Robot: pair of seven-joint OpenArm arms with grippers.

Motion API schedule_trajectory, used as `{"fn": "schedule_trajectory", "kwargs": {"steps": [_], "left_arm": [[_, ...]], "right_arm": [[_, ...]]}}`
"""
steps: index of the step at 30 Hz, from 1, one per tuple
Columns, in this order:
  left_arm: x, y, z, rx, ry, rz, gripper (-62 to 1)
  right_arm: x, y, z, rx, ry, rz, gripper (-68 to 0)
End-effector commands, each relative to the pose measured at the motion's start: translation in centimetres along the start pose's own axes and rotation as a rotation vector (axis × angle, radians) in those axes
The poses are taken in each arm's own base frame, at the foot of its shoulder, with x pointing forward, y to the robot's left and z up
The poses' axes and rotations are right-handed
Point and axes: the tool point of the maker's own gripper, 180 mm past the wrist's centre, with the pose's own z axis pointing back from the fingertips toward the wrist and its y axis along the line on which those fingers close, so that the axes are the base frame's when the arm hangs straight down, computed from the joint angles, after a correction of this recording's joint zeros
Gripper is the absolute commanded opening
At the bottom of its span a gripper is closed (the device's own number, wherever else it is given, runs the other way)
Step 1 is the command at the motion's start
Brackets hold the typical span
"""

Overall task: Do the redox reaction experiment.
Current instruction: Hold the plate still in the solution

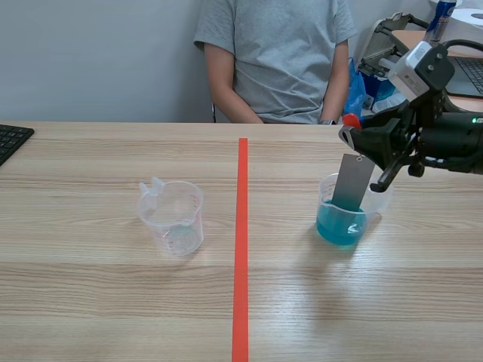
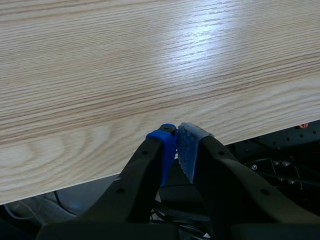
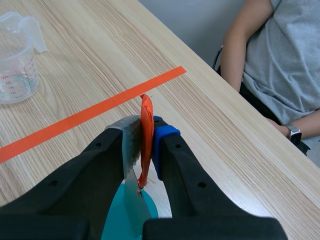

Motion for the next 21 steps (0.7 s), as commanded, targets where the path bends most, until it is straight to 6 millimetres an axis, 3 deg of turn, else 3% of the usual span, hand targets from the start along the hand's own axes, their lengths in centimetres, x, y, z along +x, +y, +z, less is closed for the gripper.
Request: {"fn": "schedule_trajectory", "kwargs": {"steps": [1, 21], "left_arm": [[0.7, 0.2, 0.0, 0.001, -0.024, -0.003, -55.8], [0.7, 0.2, 0.0, 0.002, -0.024, -0.003, -55.8]], "right_arm": [[2.3, -1.2, 0.6, -0.007, -0.041, 0.051, -66.2], [8.7, -2.8, 3.0, -0.031, -0.071, 0.081, -66.2]]}}
